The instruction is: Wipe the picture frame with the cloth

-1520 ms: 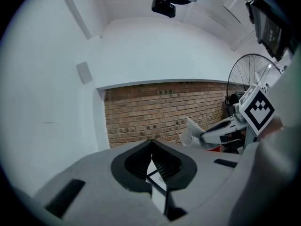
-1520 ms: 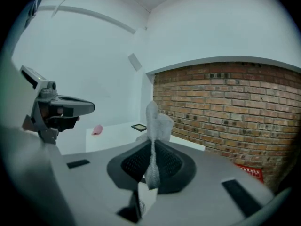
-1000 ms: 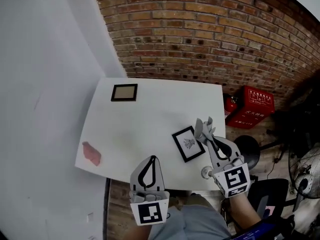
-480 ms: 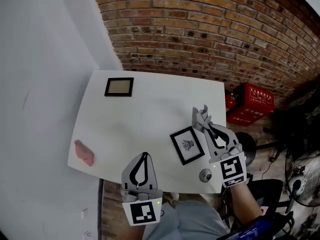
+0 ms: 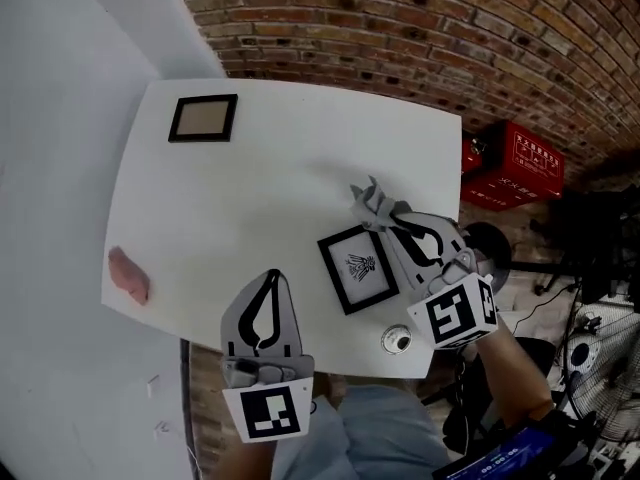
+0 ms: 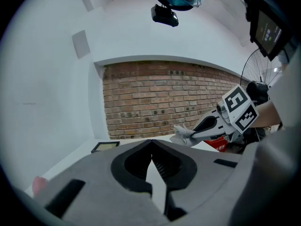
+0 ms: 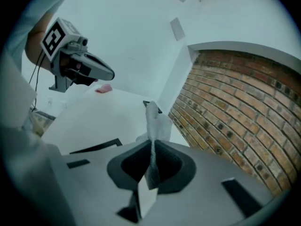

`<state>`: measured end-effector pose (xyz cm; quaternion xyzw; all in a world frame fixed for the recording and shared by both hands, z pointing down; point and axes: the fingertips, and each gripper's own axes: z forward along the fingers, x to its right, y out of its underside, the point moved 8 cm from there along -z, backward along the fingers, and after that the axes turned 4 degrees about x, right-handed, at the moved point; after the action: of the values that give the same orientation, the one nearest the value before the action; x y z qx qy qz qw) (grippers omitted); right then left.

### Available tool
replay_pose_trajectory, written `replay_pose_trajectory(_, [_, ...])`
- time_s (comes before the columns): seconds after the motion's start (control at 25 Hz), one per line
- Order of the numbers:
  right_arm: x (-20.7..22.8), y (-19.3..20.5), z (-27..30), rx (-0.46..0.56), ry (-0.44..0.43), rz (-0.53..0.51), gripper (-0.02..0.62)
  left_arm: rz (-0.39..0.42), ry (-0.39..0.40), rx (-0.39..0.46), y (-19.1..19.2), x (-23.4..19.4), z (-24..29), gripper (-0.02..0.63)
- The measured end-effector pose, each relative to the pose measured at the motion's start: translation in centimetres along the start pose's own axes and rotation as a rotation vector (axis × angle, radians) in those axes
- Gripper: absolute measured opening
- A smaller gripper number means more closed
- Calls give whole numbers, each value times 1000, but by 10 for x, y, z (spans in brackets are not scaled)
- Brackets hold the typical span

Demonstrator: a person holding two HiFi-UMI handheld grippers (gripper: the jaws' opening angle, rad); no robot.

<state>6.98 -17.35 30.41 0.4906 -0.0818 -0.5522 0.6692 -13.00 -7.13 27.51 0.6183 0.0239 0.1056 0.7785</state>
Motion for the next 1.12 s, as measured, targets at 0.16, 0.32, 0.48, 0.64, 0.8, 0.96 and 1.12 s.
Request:
replay_pose_trajectory(0.16, [-5, 16, 18, -13, -93, -104, 25, -5, -5, -44, 15, 8, 14, 9])
replay_pose_trajectory(0.32, [-11, 34, 30, -29, -159, -190, 25, -11, -14, -74, 27, 14, 21, 9])
replay_pose_trajectory(0.48, [-16, 47, 39, -36, -219, -281, 25, -20, -27, -93, 38, 18, 24, 9])
replay_pose_trajectory(0.64, [-25, 53, 44, -31, -284, -370, 25, -21, -32, -116, 46, 23, 23, 9])
replay_pose_trajectory(0.8, [-30, 61, 51, -33, -350, -421, 25, -20, -47, -117, 49, 25, 24, 9])
replay_pose_trajectory(0.96, [-36, 69, 55, -57, -400, -441, 25, -26, -65, -114, 48, 24, 20, 9])
replay_pose_trajectory(1.12, [-38, 72, 60, -72, -417, -443, 25, -26, -66, -127, 51, 24, 14, 9])
